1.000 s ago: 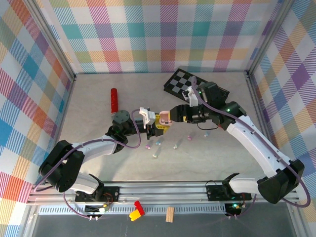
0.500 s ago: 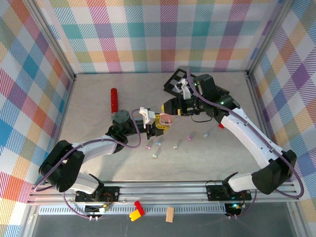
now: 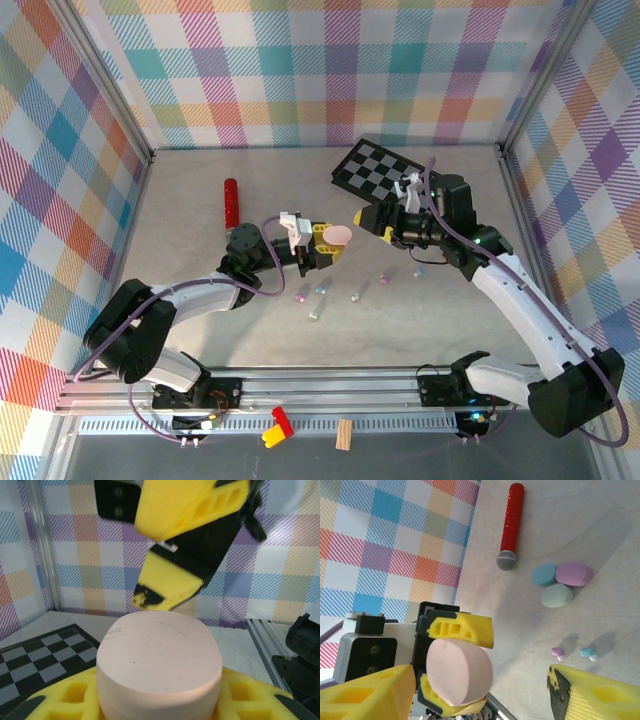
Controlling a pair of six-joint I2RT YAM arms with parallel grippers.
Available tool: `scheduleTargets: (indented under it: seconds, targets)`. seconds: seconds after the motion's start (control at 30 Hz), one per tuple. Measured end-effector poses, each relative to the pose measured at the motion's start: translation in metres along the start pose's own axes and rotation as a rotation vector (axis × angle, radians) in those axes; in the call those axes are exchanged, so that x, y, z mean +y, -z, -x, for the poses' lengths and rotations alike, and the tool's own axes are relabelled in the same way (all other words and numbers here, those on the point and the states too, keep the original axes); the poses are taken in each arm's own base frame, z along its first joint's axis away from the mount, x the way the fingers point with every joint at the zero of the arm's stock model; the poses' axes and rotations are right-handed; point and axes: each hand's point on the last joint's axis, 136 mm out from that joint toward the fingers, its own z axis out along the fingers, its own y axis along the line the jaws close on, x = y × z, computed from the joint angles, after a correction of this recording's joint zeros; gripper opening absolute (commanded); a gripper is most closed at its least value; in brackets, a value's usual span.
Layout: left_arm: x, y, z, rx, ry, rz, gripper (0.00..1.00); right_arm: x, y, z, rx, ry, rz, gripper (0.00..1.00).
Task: Insert the wireless bluetooth earbuds into the charging case
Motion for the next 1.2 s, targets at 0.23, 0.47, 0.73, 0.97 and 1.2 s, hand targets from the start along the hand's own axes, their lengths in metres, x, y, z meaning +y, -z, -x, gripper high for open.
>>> scheduleTargets:
  seconds: [0.23, 0.47, 0.73, 0.97, 1.2]
  targets:
    - [0.007, -0.007, -0.001, -0.021, 0.006, 0.001, 0.35, -0.001, -0.015, -0.020, 0.077, -0.138, 0.159, 0.65]
    - [0.010, -0.014, 0.009, -0.061, -0.012, -0.006, 0.34, 0.016, -0.014, -0.019, 0.103, -0.169, 0.251, 0.60]
    - [0.005, -0.016, 0.013, -0.083, -0.025, -0.023, 0.34, 0.015, -0.021, -0.014, 0.106, -0.196, 0.264, 0.46]
    - [0.005, -0.015, 0.012, -0.082, -0.024, -0.018, 0.46, 0.014, -0.025, -0.011, 0.110, -0.213, 0.270, 0.24]
    - [0.003, -0.012, 0.012, -0.072, -0.030, -0.007, 0.85, -0.010, -0.019, 0.000, 0.021, -0.248, 0.214, 0.19]
